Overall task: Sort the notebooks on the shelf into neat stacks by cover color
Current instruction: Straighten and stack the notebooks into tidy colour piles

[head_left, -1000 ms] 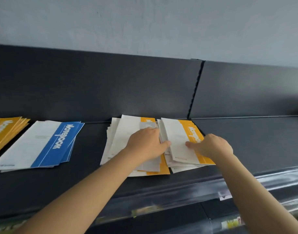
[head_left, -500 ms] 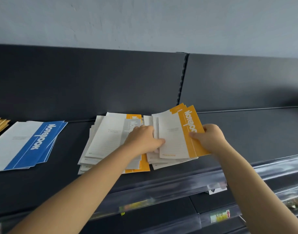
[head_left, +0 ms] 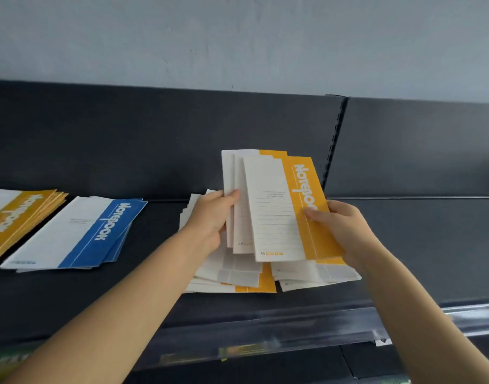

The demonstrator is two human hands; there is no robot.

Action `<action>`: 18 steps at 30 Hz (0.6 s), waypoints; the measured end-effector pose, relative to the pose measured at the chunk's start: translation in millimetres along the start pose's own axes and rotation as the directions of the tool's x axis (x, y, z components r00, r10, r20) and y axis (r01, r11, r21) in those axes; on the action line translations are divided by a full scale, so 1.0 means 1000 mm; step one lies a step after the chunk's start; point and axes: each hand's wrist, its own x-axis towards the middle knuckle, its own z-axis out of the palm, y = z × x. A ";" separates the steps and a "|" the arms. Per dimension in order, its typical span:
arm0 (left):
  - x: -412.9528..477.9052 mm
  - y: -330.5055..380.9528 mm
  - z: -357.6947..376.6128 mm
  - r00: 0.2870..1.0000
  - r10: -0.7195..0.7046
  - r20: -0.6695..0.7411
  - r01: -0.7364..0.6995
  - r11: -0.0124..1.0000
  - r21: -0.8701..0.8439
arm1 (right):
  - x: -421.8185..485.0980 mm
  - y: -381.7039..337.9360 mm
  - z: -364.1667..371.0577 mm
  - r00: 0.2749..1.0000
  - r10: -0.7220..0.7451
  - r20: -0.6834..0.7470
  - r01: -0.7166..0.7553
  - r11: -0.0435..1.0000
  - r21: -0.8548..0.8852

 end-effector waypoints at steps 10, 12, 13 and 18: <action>-0.001 0.009 -0.090 0.997 -0.012 -0.078 0.012 1.000 -0.003 | 0.007 -0.015 0.069 0.995 0.029 0.090 -0.027 0.999 -0.021; -0.005 0.011 -0.096 0.999 -0.009 -0.047 0.010 0.999 0.031 | 0.006 -0.018 0.085 0.992 0.039 0.121 -0.036 0.999 -0.026; -0.007 0.012 -0.099 1.000 0.002 -0.019 -0.001 0.998 0.064 | 0.005 -0.019 0.096 0.990 0.041 0.137 -0.037 0.999 -0.031; -0.015 0.018 -0.131 0.998 0.055 0.007 -0.056 0.992 0.116 | -0.003 -0.030 0.145 0.987 0.008 0.158 0.004 0.997 -0.075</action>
